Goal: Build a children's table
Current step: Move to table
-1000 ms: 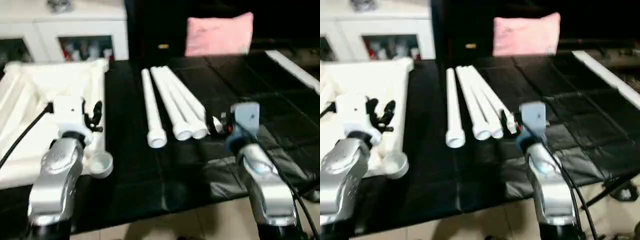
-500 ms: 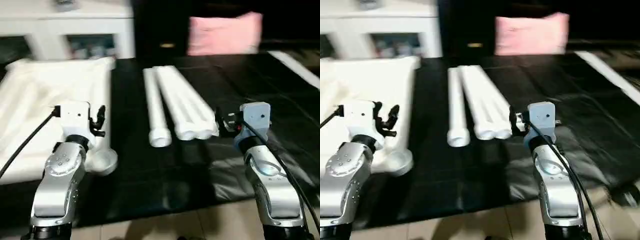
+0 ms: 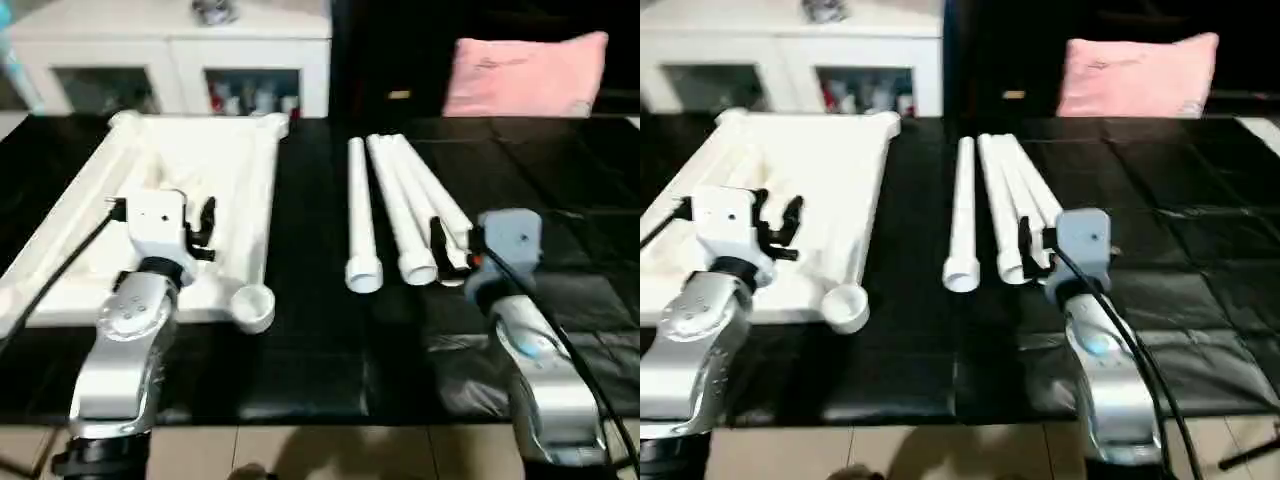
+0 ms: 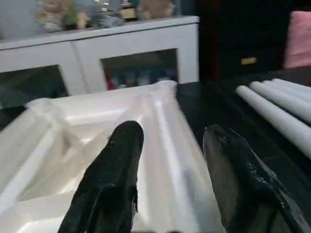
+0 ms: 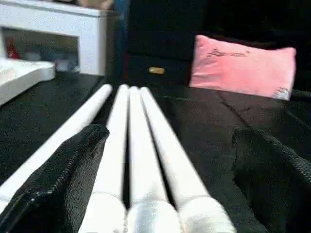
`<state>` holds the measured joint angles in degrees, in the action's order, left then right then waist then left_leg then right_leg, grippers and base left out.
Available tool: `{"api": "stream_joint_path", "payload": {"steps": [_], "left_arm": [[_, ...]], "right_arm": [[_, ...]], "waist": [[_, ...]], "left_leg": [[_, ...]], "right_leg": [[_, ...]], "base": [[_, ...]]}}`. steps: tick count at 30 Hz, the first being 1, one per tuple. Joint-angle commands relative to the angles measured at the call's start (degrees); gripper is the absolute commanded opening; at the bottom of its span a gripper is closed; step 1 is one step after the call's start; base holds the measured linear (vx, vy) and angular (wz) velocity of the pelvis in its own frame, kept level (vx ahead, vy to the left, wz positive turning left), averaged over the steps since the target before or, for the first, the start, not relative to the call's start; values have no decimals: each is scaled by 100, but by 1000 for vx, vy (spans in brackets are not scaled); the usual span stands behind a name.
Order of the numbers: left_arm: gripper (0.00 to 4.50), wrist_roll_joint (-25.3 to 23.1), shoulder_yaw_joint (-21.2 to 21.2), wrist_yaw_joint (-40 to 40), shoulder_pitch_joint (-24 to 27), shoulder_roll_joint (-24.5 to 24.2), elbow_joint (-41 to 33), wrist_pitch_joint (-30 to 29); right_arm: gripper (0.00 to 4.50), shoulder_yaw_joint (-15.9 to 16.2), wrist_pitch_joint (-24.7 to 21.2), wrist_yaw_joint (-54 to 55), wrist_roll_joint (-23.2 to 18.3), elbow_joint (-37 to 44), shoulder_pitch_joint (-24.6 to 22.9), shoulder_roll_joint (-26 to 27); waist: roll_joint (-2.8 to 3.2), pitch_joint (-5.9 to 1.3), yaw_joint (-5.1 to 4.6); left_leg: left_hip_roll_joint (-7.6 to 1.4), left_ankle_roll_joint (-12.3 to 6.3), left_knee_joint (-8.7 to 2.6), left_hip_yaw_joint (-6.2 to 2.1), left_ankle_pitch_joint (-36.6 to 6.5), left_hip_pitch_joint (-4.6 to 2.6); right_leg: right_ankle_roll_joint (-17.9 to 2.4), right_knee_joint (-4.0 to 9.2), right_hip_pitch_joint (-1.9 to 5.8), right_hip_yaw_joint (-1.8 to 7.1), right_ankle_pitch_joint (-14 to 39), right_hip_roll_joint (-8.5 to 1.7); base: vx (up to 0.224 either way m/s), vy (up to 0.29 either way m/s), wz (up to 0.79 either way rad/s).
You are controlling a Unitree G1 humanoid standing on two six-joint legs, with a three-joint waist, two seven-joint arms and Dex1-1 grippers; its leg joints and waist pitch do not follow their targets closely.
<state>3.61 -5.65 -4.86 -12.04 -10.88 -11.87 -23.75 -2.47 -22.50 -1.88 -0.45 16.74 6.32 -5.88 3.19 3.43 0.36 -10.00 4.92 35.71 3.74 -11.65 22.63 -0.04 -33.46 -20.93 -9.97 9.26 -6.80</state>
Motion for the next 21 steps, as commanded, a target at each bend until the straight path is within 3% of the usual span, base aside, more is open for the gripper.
{"api": "stream_joint_path", "payload": {"steps": [1, 2, 3, 5, 6, 8, 10, 11, 12, 13, 14, 16, 17, 19, 21], "left_arm": [[231, 34, 2, -41, -94, 15, 65, -74], [231, 33, 1, -43, -75, 13, 53, -76], [231, 32, 1, -45, -68, 11, 48, -75], [231, 37, 3, -40, -31, 0, 40, -70], [231, 30, 8, -36, -15, 2, 38, -70], [231, -20, 29, -29, 31, -15, 39, -46], [231, -64, 52, -30, 85, -48, 6, -34], [231, -67, 52, -34, 93, -50, -3, -33], [231, -75, 55, -43, 99, -61, -11, -28], [231, -100, 69, -50, 97, -82, -10, -16], [231, -110, 74, -53, 97, -90, -9, -11], [231, -129, 87, -56, 88, -106, -9, -12], [231, -131, 94, -62, 81, -111, -10, -13], [231, -129, 103, -78, 73, -118, -13, -12], [231, -122, 111, -92, 71, -131, -12, -8]], "right_arm": [[450, -85, -32, -51, -137, 124, -23, 10], [450, -85, -62, -90, -135, 122, -26, -25], [450, -85, -76, -107, -133, 122, -26, -37], [450, -2, -269, -127, 18, 129, -19, -122], [450, 37, -349, -98, 98, 124, -17, -149], [450, 113, -410, -131, 149, 127, -18, -189], [450, 137, -513, -230, -6, 159, -26, -173], [450, 114, -576, -236, -79, 161, -22, -147], [450, 98, -566, -219, -103, 152, -19, -126], [450, 104, -542, -207, -90, 132, -7, -133], [450, 106, -534, -203, -85, 123, -2, -136], [450, 127, -465, -188, -30, 107, 16, -160], [450, 129, -436, -152, 26, 88, 44, -162], [450, 115, -428, -109, 69, 64, 81, -149], [450, 78, -484, -112, 24, 69, 91, -107]], "waist": [[21, -341, -43], [-15, -335, -69], [4, -343, -86], [-24, -353, -109], [-59, -357, -118], [-117, -377, -98], [-182, -410, -20], [-196, -423, 12], [-195, -429, 69], [-206, -434, 118], [-209, -427, 124], [-203, -401, 173], [-195, -397, 180], [-179, -398, 185], [-224, -359, 172]], "left_leg": [[-154, 237, -563, 23, -2164, 51], [-155, 211, -564, 35, -2139, 60], [-151, 188, -569, 41, -2068, 73], [-151, 158, -560, 55, -1979, 70], [-134, 76, -548, 101, -1800, 62], [-109, -215, -513, 191, -1410, 71], [-75, -766, -427, 307, -701, 114], [-67, -909, -392, 324, -555, 126], [-78, -1141, -342, 339, -311, 114], [-101, -1265, -342, 365, -189, 65], [-103, -1324, -363, 384, -157, 42], [-104, -1443, -414, 457, -276, -78], [-110, -1442, -427, 469, -349, -104], [-110, -1415, -453, 527, -554, -199], [-101, -1321, -498, 562, -1055, -210]], "right_leg": [[-385, 429, 282, 341, 2225, -244], [-393, 435, 277, 351, 2215, -240], [-413, 413, 297, 363, 2159, -235], [-433, 405, 289, 385, 2107, -228], [-510, 394, 281, 432, 2021, -227], [-639, 406, 301, 498, 2008, -313], [-818, 422, 336, 617, 1793, -456], [-852, 432, 359, 657, 1736, -518], [-935, 450, 341, 708, 1665, -588], [-1001, 451, 295, 720, 1654, -566], [-1017, 441, 267, 710, 1671, -517], [-990, 438, 170, 680, 1924, -397], [-973, 442, 155, 690, 1986, -389], [-944, 453, 81, 726, 2010, -338], [-832, 503, 54, 814, 2250, -342]], "base": [[0, 0, 0], [0, 0, 0], [0, 0, 0], [0, 0, 0], [0, 0, 0], [0, 0, 0], [0, 0, 0], [0, 0, 0], [0, 0, 0], [0, 0, 0], [5, 54, -6], [-4, 71, -3], [-14, 80, -2], [-5, 76, 2], [-24, 72, 4]]}}
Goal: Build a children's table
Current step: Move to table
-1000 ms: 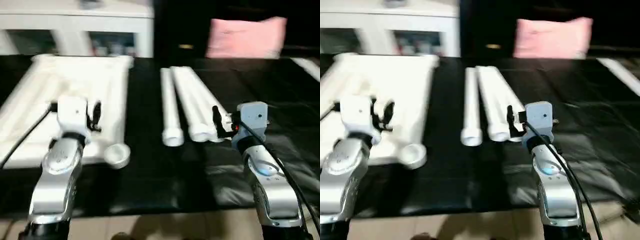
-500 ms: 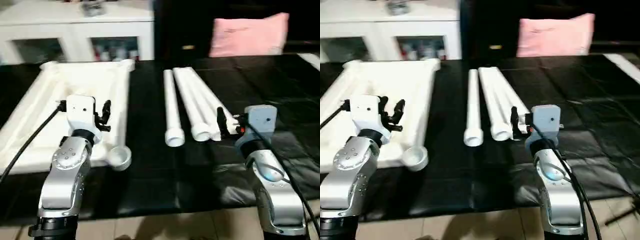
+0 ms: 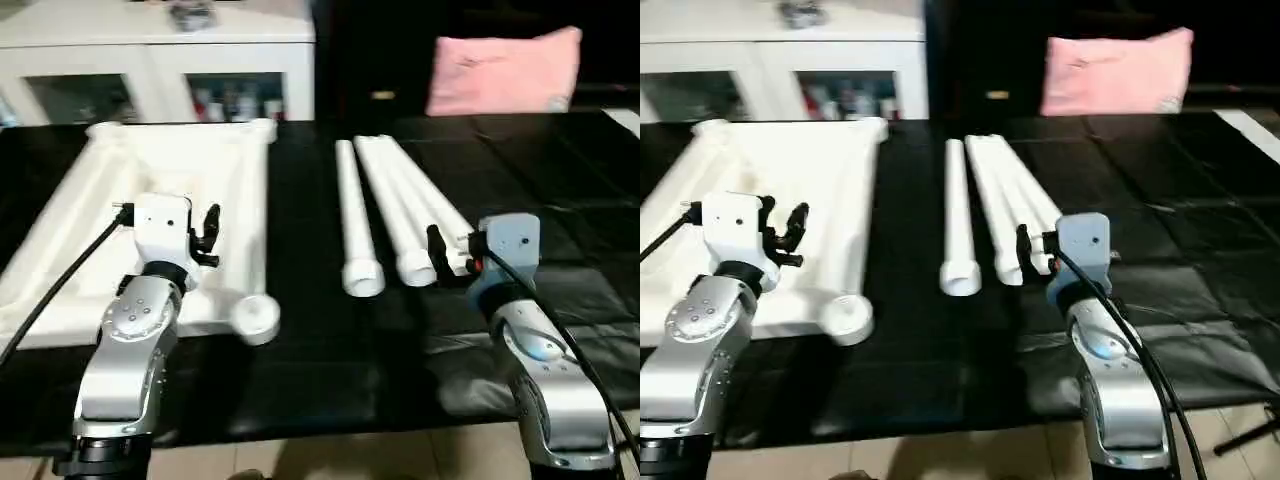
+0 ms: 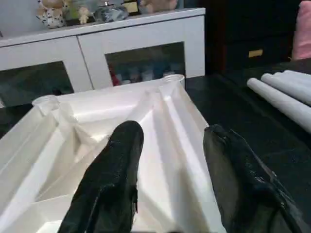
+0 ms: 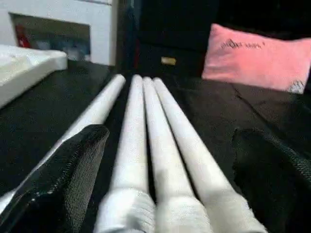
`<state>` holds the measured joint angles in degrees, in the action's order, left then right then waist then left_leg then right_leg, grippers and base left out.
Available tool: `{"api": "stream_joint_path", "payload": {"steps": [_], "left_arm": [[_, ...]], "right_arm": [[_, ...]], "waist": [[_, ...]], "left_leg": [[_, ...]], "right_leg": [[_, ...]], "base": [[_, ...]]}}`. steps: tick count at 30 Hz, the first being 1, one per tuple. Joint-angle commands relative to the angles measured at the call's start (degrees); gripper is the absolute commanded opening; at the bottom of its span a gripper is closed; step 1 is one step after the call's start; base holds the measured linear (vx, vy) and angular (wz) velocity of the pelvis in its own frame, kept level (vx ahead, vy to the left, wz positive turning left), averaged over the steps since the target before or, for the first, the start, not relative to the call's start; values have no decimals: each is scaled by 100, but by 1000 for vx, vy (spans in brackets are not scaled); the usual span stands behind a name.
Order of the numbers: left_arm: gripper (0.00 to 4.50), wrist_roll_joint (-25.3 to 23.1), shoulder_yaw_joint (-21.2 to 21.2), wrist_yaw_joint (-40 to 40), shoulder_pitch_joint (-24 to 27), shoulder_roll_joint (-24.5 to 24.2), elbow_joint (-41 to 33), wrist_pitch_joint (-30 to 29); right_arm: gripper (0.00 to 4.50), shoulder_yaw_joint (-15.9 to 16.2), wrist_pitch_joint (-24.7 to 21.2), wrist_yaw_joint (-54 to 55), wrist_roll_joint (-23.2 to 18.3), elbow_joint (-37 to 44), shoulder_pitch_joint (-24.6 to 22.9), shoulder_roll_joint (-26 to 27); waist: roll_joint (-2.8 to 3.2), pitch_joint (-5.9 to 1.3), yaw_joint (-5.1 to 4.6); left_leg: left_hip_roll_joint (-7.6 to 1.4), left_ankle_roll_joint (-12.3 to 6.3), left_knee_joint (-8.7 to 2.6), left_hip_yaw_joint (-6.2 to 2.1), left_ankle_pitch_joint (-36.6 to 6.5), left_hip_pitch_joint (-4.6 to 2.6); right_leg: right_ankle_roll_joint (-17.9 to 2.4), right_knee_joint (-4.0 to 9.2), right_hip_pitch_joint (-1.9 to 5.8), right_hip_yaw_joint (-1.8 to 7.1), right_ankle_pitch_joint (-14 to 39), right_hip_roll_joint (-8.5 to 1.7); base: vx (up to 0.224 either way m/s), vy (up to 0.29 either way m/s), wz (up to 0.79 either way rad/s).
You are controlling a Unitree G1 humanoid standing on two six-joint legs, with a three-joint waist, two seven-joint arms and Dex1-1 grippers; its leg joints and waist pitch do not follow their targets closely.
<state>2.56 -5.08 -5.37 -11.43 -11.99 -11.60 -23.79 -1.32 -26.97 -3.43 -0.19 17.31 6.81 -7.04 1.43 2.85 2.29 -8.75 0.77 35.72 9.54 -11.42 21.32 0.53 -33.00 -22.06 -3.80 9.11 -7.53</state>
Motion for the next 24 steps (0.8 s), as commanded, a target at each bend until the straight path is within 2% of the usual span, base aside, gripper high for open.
{"api": "stream_joint_path", "payload": {"steps": [1, 3, 5, 7, 8, 10, 11, 12, 13, 14, 15, 16, 17, 18, 19, 20, 21, 22, 23, 24], "left_arm": [[231, -14, 56, -42, 8, -26, -39, -6], [231, -7, 51, -60, -7, -44, -31, -9], [231, -7, 46, -76, -21, -52, -23, -13], [231, 2, 46, -89, -35, -63, -17, -16], [231, 2, 47, -92, -39, -62, -16, -18], [231, 0, 48, -98, -49, -61, -14, -24], [231, -3, 53, -104, -57, -58, -11, -27], [231, -2, 55, -104, -59, -59, -10, -28], [231, -1, 57, -105, -60, -59, -11, -30], [231, -1, 59, -106, -61, -59, -12, -32], [231, -3, 60, -108, -63, -60, -13, -36], [231, -3, 60, -108, -63, -60, -14, -37], [231, -4, 60, -108, -64, -61, -14, -40], [231, -5, 61, -109, -66, -64, -19, -49], [231, -5, 63, -107, -68, -65, -19, -50], [231, -7, 63, -109, -67, -72, -17, -48], [231, -7, 63, -110, -67, -77, -16, -47], [231, -5, 56, -110, -66, -83, -19, -50], [231, -2, 52, -110, -65, -90, -21, -51], [231, 1, 50, -108, -64, -92, -24, -53]], "right_arm": [[450, -47, -52, 37, -19, 18, 43, 21], [450, -36, -68, 43, -22, 30, 19, 31], [450, -85, -102, 78, -78, 20, 4, 90], [450, -153, -109, 99, -155, 17, 10, 144], [450, -164, -117, 99, -166, 19, 15, 151], [450, -188, -134, 95, -190, 24, 28, 164], [450, -193, -156, 94, -187, 29, 42, 168], [450, -193, -171, 98, -185, 31, 45, 168], [450, -186, -181, 105, -165, 32, 50, 157], [450, -180, -187, 109, -152, 32, 52, 148], [450, -169, -177, 100, -135, 21, 56, 146], [450, -167, -177, 98, -134, 19, 57, 147], [450, -163, -177, 95, -133, 13, 58, 150], [450, -146, -182, 97, -137, 5, 59, 148], [450, -140, -183, 101, -144, 1, 60, 144], [450, -131, -202, 96, -155, -4, 61, 141], [450, -127, -213, 92, -160, -6, 63, 141], [450, -125, -227, 87, -166, -4, 67, 142], [450, -123, -239, 85, -166, 1, 71, 143], [450, -123, -242, 83, -165, 5, 73, 142]], "waist": [[-66, -295, -18], [-63, -298, -26], [-53, -295, -72], [-57, -286, -131], [-62, -281, -146], [-37, -280, -182], [35, -294, -234], [-21, -225, -288], [14, -182, -327], [75, -163, -329], [37, -104, -121], [105, -138, 98], [-202, -287, -75], [-255, -205, 71], [-330, -399, 41], [-349, -356, 107], [-194, -325, 229], [-178, -343, 155], [-149, -348, 132], [32, -424, -52]], "left_leg": [[-234, -779, -500, -9, -1352, -96], [-227, -649, -539, -32, -1567, -74], [-212, -563, -586, -37, -1863, -112], [-189, -453, -637, -30, -2347, -146], [-185, -423, -642, -31, -2478, -152], [-181, -338, -677, -34, -2780, -157], [-226, -25, -604, 109, -3063, -420], [-235, 207, -625, 175, -3798, -542], [-305, 267, -886, 244, -4336, -407], [-393, 312, -1095, 334, -4639, -287], [-443, 258, -1607, 405, -5221, 373], [-357, 203, -1524, 515, -5081, 399], [-330, 174, -1014, 466, -3643, -59], [-100, 81, 742, -145, -1344, -283], [160, -74, 805, -643, -486, 524], [81, -19, 691, -684, -471, 633], [-132, -126, 356, -707, -631, 465], [-82, -462, -59, -557, -372, 270], [-68, -889, -239, -504, -105, 232], [-145, -1682, -309, -558, 640, -169]], "right_leg": [[-772, 504, 154, 256, 2552, -308], [-576, 530, 173, 271, 2793, -320], [-421, 549, 131, 234, 2885, -272], [-239, 575, 72, 197, 2944, -215], [-195, 587, 62, 195, 2988, -215], [-55, 615, 82, 155, 3043, -214], [19, 662, -155, 247, 3113, -97], [65, 682, -271, 60, 3104, 95], [36, 482, -124, -185, 2735, 253], [-44, 204, 5, -296, 2404, 328], [-120, -894, 599, -455, 1291, 300], [-96, -891, 633, -427, 1079, 258], [200, -348, 306, 184, 2865, -165], [410, 1019, -331, 900, 5763, -1350], [250, 583, 476, 1058, 5216, -1166], [39, 488, 542, 946, 4483, -1116], [-794, 398, 380, 829, 2868, -949], [-1364, 262, 338, 504, 1810, -442], [-1370, 109, 267, 363, 1362, -125], [-1309, -187, -12, 133, 813, 268]], "base": [[-36, 72, 2], [-40, 79, -2], [-43, 80, -3], [-48, 82, -4], [-48, 79, -5], [-46, 76, -8], [-65, 72, -11], [-66, 54, -24], [-66, 54, -24], [-55, 54, -33], [-108, 28, -18], [-108, 28, -18], [-37, -68, -9], [37, -72, -7], [37, -72, -7], [51, 11, -21], [43, 57, -8], [43, 57, -8], [-5, 101, 22], [23, 146, 11]]}}
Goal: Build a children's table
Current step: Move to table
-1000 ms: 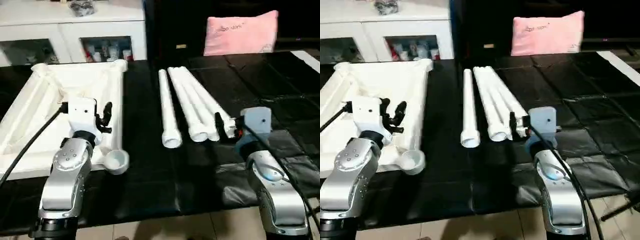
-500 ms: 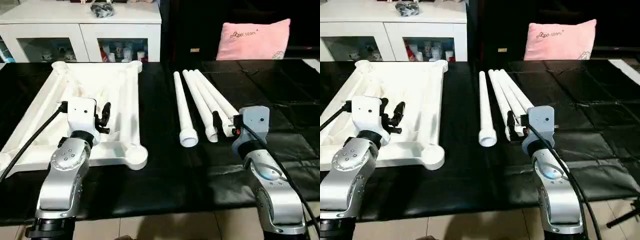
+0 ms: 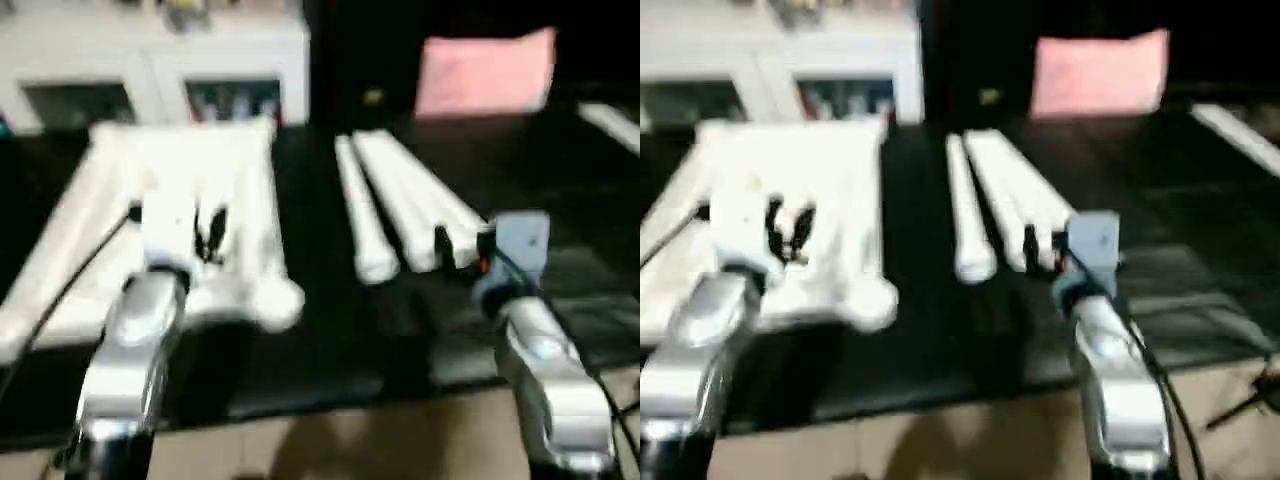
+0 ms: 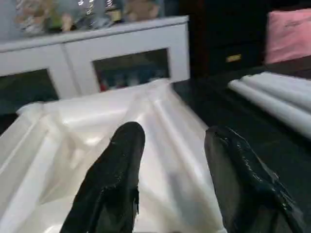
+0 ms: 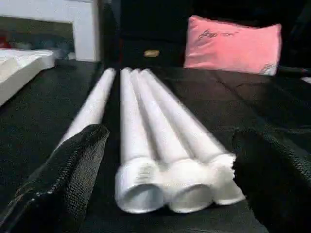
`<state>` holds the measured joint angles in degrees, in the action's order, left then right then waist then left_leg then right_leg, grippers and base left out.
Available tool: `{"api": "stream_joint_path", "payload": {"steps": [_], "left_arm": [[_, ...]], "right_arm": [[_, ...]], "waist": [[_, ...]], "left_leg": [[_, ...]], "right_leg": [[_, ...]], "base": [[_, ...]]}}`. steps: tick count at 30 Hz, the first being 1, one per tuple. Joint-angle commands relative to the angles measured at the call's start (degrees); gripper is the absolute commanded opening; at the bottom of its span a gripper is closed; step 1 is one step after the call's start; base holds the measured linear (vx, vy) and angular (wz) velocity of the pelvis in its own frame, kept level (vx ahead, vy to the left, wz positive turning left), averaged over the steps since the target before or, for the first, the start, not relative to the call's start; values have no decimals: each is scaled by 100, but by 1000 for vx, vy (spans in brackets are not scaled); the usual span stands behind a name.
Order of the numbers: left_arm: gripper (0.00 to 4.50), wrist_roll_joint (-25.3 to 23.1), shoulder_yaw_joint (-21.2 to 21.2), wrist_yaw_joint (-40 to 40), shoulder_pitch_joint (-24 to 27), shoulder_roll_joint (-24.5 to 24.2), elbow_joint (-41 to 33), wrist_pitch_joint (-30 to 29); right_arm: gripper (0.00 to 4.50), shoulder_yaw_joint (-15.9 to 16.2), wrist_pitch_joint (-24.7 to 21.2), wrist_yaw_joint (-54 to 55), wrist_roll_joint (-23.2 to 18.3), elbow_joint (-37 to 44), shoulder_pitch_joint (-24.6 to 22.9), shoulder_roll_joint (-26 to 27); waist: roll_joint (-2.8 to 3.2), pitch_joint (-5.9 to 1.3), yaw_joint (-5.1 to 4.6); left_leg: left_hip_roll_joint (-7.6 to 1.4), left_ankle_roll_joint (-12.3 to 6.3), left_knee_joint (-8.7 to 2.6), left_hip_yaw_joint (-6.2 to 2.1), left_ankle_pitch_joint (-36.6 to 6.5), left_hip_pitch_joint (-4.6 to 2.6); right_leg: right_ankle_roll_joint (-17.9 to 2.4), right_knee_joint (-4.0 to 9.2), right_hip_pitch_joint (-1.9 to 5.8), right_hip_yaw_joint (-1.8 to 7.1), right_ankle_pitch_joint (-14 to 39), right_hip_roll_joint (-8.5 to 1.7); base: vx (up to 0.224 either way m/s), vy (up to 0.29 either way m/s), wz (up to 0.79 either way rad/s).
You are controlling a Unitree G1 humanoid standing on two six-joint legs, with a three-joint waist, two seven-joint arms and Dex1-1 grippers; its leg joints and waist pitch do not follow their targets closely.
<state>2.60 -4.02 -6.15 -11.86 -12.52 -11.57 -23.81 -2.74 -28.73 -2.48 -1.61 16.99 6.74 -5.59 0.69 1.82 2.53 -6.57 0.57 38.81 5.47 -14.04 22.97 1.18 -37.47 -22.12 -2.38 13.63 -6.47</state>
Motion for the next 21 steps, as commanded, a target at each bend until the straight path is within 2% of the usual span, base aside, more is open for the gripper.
{"api": "stream_joint_path", "payload": {"steps": [1, 2, 3, 4, 5, 6, 7, 8, 9, 10, 11, 12, 13, 14, 15, 16, 17, 18, 19, 20, 21], "left_arm": [[231, -3, -57, -28, -20, -41, -30, -52], [231, -8, -56, -24, -16, -44, -37, -58], [231, -9, -56, -25, -14, -43, -38, -58], [231, -15, -53, -29, -4, -42, -47, -61], [231, -14, -51, -31, 2, -45, -52, -63], [231, -13, -50, -32, 5, -47, -54, -64], [231, -9, -50, -34, 12, -50, -59, -66], [231, -6, -50, -34, 15, -54, -63, -71], [231, -6, -50, -34, 15, -54, -63, -71], [231, -1, -53, -36, 20, -56, -67, -71], [231, 7, -58, -36, 23, -56, -69, -72], [231, 11, -62, -35, 23, -54, -68, -72], [231, 19, -71, -36, 23, -51, -64, -68], [231, 24, -80, -35, 24, -44, -66, -67], [231, 25, -87, -31, 22, -39, -66, -70], [231, 25, -89, -31, 24, -36, -67, -68], [231, 27, -91, -29, 26, -33, -68, -67], [231, 30, -84, -22, 35, -26, -71, -62], [231, 30, -84, -22, 35, -26, -71, -62], [231, 35, -78, -22, 41, -24, -73, -63], [231, 37, -74, -21, 46, -20, -75, -64]], "right_arm": [[450, 17, -69, -14, -23, 39, 82, -4], [450, 9, -79, -22, -26, 39, 89, -4], [450, 9, -80, -21, -29, 38, 90, -7], [450, 12, -87, -20, -40, 33, 90, -16], [450, 12, -96, -19, -48, 32, 87, -15], [450, 10, -100, -19, -51, 33, 85, -11], [450, 5, -112, -19, -62, 39, 76, 1], [450, -7, -136, -25, -84, 48, 70, 22], [450, -7, -136, -25, -84, 48, 70, 22], [450, -13, -152, -27, -103, 54, 65, 39], [450, -26, -168, -52, -161, 55, 62, 66], [450, -24, -173, -63, -175, 55, 59, 70], [450, -7, -174, -74, -163, 54, 59, 58], [450, 11, -171, -80, -141, 58, 57, 41], [450, 7, -177, -86, -153, 60, 63, 40], [450, 5, -176, -88, -159, 57, 65, 40], [450, 2, -174, -90, -163, 51, 70, 36], [450, -3, -159, -95, -156, 22, 84, 19], [450, -3, -159, -95, -156, 22, 84, 19], [450, -5, -152, -97, -146, 2, 90, 11], [450, -4, -149, -96, -137, -4, 90, 6]], "waist": [[185, -355, -145], [138, -295, -170], [138, -265, -150], [53, -247, -144], [-69, -251, -86], [-116, -270, -36], [-104, -265, 67], [-78, -257, 89], [-31, -232, 51], [48, -222, -59], [66, -228, -140], [114, -224, -251], [133, -198, -304], [108, -190, -333], [59, -188, -361], [-39, -187, -355], [-106, -203, -320], [-195, -239, -190], [-164, -210, -154], [-32, -102, -217], [27, -58, -297]], "left_leg": [[-358, -2434, -566, -231, 1642, -511], [-366, -2854, -636, -202, 1839, -467], [-352, -2906, -684, -163, 1750, -408], [-244, -2759, -685, -64, 1362, -322], [-127, -2371, -560, 33, 730, -162], [-140, -2171, -471, 27, 475, -47], [-310, -1665, -346, -61, -118, 4], [-379, -1443, -380, -102, -355, 7], [-386, -1180, -570, -91, -701, 3], [-329, -1107, -793, -44, -1037, -120], [-281, -1121, -884, -37, -1138, -185], [-240, -1137, -991, -50, -1213, -335], [-221, -1041, -1138, -2, -1415, -361], [-220, -1005, -1191, 18, -1514, -369], [-219, -987, -1218, 24, -1688, -350], [-179, -770, -1152, 140, -2160, -266], [-159, -666, -982, 192, -2418, -222], [-302, -578, -418, 54, -2178, -90], [-456, -502, -171, -116, -1862, -55], [-572, -193, -151, -391, -1886, -57], [-540, -52, -387, -428, -2621, -138]], "right_leg": [[-1167, 92, -123, -130, 143, 267], [-811, 35, -198, -195, 161, 309], [-701, 47, -185, -206, 206, 296], [-600, 217, -113, -137, 186, 150], [-603, 513, 19, 104, 239, -213], [-651, 625, 159, 264, 443, -470], [-917, 871, 248, 497, 1316, -888], [-1056, 915, 266, 510, 1628, -924], [-1161, 900, 269, 413, 1872, -729], [-1083, 750, 173, 199, 1710, -314], [-982, 661, 126, 92, 1511, -101], [-808, 508, 22, -66, 1038, 139], [-566, 323, -42, -197, 698, 273], [-442, 267, -54, -233, 537, 293], [-213, 329, -32, -208, 333, 174], [-118, 582, -10, -70, 517, -108], [-134, 764, 21, 99, 862, -367], [-267, 1160, 197, 597, 2014, -1174], [-391, 1329, 240, 754, 2674, -1537], [-509, 1428, 198, 568, 4010, -1467], [-466, 1283, 112, 311, 4065, -1076]], "base": [[27, 221, 17], [22, 154, 6], [-6, 135, 9], [-10, 60, 3], [-27, 110, 4], [-45, 82, -3], [-45, 82, -3], [-56, 72, -10], [-50, 86, -9], [-50, 86, -9], [-46, 98, -6], [-48, 106, -2], [-48, 106, -2], [-49, 97, 4], [-50, 64, 6], [-50, 64, 6], [0, 0, 0], [-25, 58, 0], [-25, 58, 0], [-27, 114, -20], [-62, 131, -18]]}}
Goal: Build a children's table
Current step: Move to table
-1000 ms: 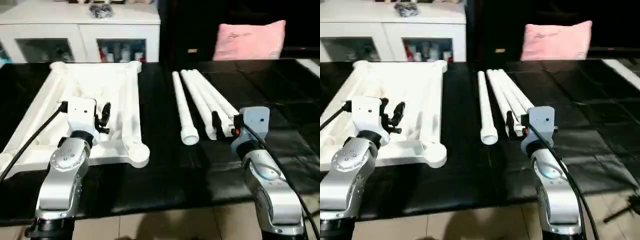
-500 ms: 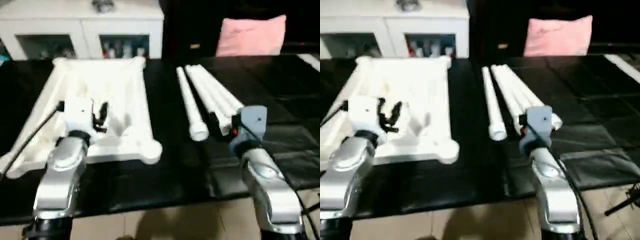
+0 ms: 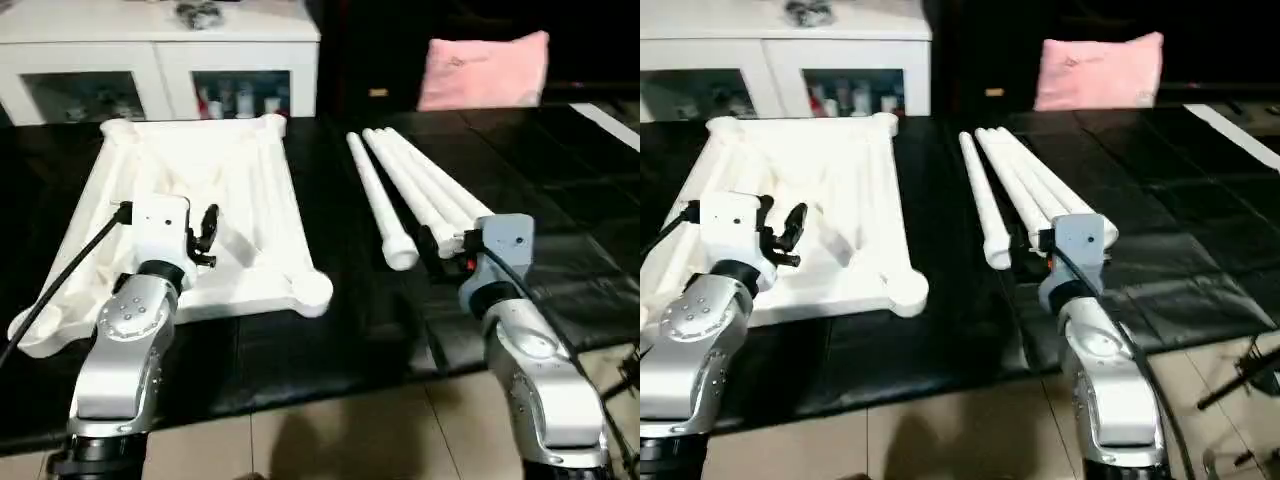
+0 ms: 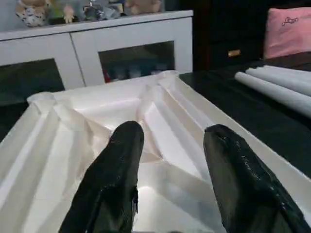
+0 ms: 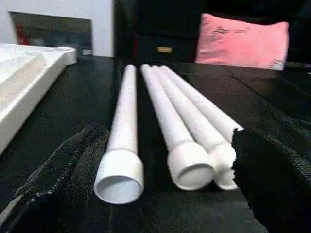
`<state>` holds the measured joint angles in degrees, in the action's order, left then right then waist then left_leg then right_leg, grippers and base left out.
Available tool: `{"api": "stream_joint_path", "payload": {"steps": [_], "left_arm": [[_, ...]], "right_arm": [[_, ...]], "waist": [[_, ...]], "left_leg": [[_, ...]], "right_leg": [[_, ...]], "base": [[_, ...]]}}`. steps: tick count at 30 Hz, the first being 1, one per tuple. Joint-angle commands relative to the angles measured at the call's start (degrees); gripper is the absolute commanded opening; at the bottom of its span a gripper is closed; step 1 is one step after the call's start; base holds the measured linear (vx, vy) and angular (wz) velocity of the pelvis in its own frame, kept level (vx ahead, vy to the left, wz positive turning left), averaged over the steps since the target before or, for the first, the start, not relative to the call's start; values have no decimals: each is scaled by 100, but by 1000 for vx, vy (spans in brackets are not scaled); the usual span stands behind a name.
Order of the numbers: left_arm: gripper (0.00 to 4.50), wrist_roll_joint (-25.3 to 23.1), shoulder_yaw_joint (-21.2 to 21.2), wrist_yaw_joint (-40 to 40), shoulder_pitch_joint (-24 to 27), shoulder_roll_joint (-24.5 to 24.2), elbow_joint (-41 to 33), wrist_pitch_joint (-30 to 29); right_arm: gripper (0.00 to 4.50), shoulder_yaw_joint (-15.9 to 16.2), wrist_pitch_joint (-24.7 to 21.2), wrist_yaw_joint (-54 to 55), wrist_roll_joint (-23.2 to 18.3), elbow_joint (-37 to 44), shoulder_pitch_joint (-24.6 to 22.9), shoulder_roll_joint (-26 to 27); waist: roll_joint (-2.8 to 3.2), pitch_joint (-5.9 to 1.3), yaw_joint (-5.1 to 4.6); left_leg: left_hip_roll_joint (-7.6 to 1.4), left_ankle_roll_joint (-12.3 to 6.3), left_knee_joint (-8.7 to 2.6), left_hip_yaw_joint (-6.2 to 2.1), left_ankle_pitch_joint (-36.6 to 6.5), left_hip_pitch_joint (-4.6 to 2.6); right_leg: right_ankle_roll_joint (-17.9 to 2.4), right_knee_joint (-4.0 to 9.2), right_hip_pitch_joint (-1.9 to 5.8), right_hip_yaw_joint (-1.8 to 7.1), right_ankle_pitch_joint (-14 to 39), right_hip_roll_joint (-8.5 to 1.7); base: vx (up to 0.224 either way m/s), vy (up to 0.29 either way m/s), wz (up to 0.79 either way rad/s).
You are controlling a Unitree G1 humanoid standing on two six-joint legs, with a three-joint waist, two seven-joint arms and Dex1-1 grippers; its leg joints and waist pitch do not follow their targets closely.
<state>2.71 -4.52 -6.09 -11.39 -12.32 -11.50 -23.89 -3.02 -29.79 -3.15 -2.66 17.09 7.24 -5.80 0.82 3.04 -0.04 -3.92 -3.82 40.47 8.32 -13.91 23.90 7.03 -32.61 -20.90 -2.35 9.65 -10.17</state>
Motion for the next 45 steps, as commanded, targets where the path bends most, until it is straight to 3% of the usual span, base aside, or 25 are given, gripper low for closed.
{"api": "stream_joint_path", "payload": {"steps": [1, 3, 6, 7, 8, 9, 10, 12, 13, 15, 18, 20, 21, 23, 24, 26, 27, 29, 30, 31, 32, 33, 35, 38, 45], "left_arm": [[231, 27, -20, -25, 2, -35, -82, -56], [231, 29, -16, -29, 7, -29, -82, -57], [231, 25, -11, -38, 14, -19, -89, -58], [231, 22, -6, -46, 11, -16, -89, -60], [231, 22, -6, -46, 11, -16, -89, -60], [231, 22, -3, -48, 12, -16, -90, -59], [231, 21, -1, -46, 13, -15, -91, -60], [231, 27, -2, -38, 9, -18, -93, -66], [231, 29, -11, -33, 8, -20, -87, -69], [231, 35, -29, -18, 4, -6, -87, -88], [231, 61, -59, 10, 4, 33, -102, -125], [231, 30, -50, 46, 6, 59, -120, -102], [231, -33, -11, 70, 5, 50, -131, -87], [231, -86, 24, 104, 1, 57, -138, -74], [231, -61, 4, 146, -3, 108, -138, -86], [231, -50, -3, 153, -4, 119, -138, -90], [231, -15, -40, 177, -4, 152, -148, -86], [231, 47, -119, 212, -22, 196, -154, -146], [231, 52, -137, 217, -30, 195, -152, -160], [231, 34, -144, 220, -37, 174, -147, -150], [231, 34, -144, 220, -37, 174, -147, -150], [231, 19, -150, 217, -43, 164, -145, -146], [231, 15, -146, 187, -50, 142, -145, -123], [231, 55, -111, 130, -45, 118, -166, -89], [231, 93, -60, 7, 10, 159, -256, -91]], "right_arm": [[450, 22, -42, -26, -30, -14, 37, 28], [450, 23, -46, -20, -32, -7, 31, 29], [450, 36, -54, -19, -37, 17, 16, 29], [450, 40, -59, -18, -47, 26, 12, 21], [450, 40, -59, -18, -47, 26, 12, 21], [450, 38, -57, -17, -46, 22, 11, 20], [450, 34, -57, -16, -39, 23, 9, 17], [450, 29, -63, -20, -33, 29, 12, 15], [450, 27, -53, -27, -31, 11, 23, 18], [450, -1, -41, -62, -115, -24, 57, 63], [450, 16, -40, -60, -99, -51, 87, 51], [450, 24, -27, -75, -95, -81, 113, 36], [450, 26, -22, -85, -95, -94, 127, 31], [450, 39, -17, -112, -93, -108, 150, 14], [450, 64, -11, -150, -87, -112, 176, -4], [450, 76, -11, -167, -81, -110, 185, -15], [450, 81, -21, -172, -73, -106, 194, -23], [450, 77, -37, -176, -76, -104, 211, -28], [450, 75, -39, -176, -77, -107, 216, -33], [450, 75, -42, -177, -80, -108, 220, -35], [450, 75, -42, -177, -80, -108, 220, -35], [450, 79, -45, -171, -94, -111, 225, -47], [450, 81, -39, -166, -116, -117, 228, -61], [450, 80, -26, -165, -118, -124, 230, -61], [450, 88, -9, -189, -98, -100, 197, -115]], "waist": [[161, -204, -328], [270, -302, -308], [146, -340, -315], [-317, -505, -97], [-181, -437, 72], [-198, -370, -66], [-198, -321, 0], [-22, -302, 94], [6, -354, -78], [159, -348, -256], [76, -306, -151], [-112, -310, -13], [-169, -399, 129], [3, -374, 127], [99, -346, 67], [215, -325, 2], [221, -332, -8], [204, -321, 26], [84, -344, 56], [-108, -317, 107], [-277, -336, 327], [-308, -366, 406], [-213, -300, 393], [-79, -286, 295], [-65, -334, 275]], "left_leg": [[-595, 1079, -1249, -679, -4379, -314], [-547, 1405, -1516, -611, -3675, -433], [-599, 985, -1450, -543, -1876, -632], [-420, 960, -609, -370, -1668, 32], [-496, 800, 181, -680, -1194, 46], [-319, 925, 489, -859, -777, 259], [-350, 1135, 422, -839, -674, 248], [-551, 631, -573, -620, -482, -74], [-673, 10, -859, -472, -989, -322], [-783, -816, -1015, -590, -552, -596], [-688, -1953, -979, -428, 593, -601], [-439, -1631, -758, -221, 33, -273], [-594, -1298, -620, -297, -60, -129], [-774, -638, -943, -399, -344, -286], [-827, 195, -1061, -488, -811, -346], [-1290, 1954, -1439, -865, -2383, -490], [-1425, 1909, -1495, -968, -2330, -507], [-1415, 1135, -1440, -863, -2011, -423], [-1230, 612, -1291, -727, -1842, -420], [-746, 444, -980, -385, -1754, -159], [-508, 378, -676, -200, -813, -72], [-564, 334, -636, -208, -500, -116], [-681, 491, -886, -197, -265, -71], [-855, 857, -1089, -267, -1529, -218], [-881, 813, -1132, -211, -1536, -261]], "right_leg": [[-680, 104, -124, -223, 3203, 365], [-584, -742, -214, -391, 568, 686], [-646, -475, -231, -358, 226, 458], [-820, 214, 427, 516, 293, -926], [-1005, 559, 233, 875, 411, -1560], [-1083, 489, 386, 600, 901, -1239], [-1339, 513, 415, 402, 1406, -1035], [-2224, 393, 354, 16, 2407, -153], [-1995, 102, 33, -107, 2464, 411], [-1819, -249, -91, -213, 1101, 629], [-1223, -337, -246, -252, 464, 538], [-1331, 132, -14, 146, 739, 14], [-1578, 267, 201, 396, 1049, -398], [-1823, 55, 29, 99, 1063, 175], [-1570, -101, -26, 12, 710, 462], [-875, -407, -176, -76, 599, 635], [-750, -501, -205, -79, 630, 612], [-581, -554, -186, -21, 723, 516], [-737, -278, -129, 108, 623, 374], [-1031, 180, 27, 356, 733, 86], [-598, 418, 134, 491, 1875, -253], [-350, 444, 98, 586, 2405, -277], [-437, 372, 38, 380, 3181, 38], [-967, 265, -50, 245, 2808, 252], [-1403, 150, 125, 244, 1329, 210]], "base": [[-62, 131, -18], [-39, 132, -4], [-7, 59, -3], [0, 0, 0], [0, 0, 0], [-9, 79, -33], [-9, 79, -33], [-20, 139, -21], [-31, 165, -2], [-14, 176, 17], [-7, 164, 10], [-16, 117, 10], [-41, 98, -1], [-58, 107, -3], [-47, 62, -3], [0, 0, 0], [0, 0, 0], [-24, -58, 3], [-49, -158, 5], [-49, -158, 5], [-63, -163, -6], [-73, -146, -8], [-78, -151, -9], [-13, -20, -3], [0, 0, 0]]}}
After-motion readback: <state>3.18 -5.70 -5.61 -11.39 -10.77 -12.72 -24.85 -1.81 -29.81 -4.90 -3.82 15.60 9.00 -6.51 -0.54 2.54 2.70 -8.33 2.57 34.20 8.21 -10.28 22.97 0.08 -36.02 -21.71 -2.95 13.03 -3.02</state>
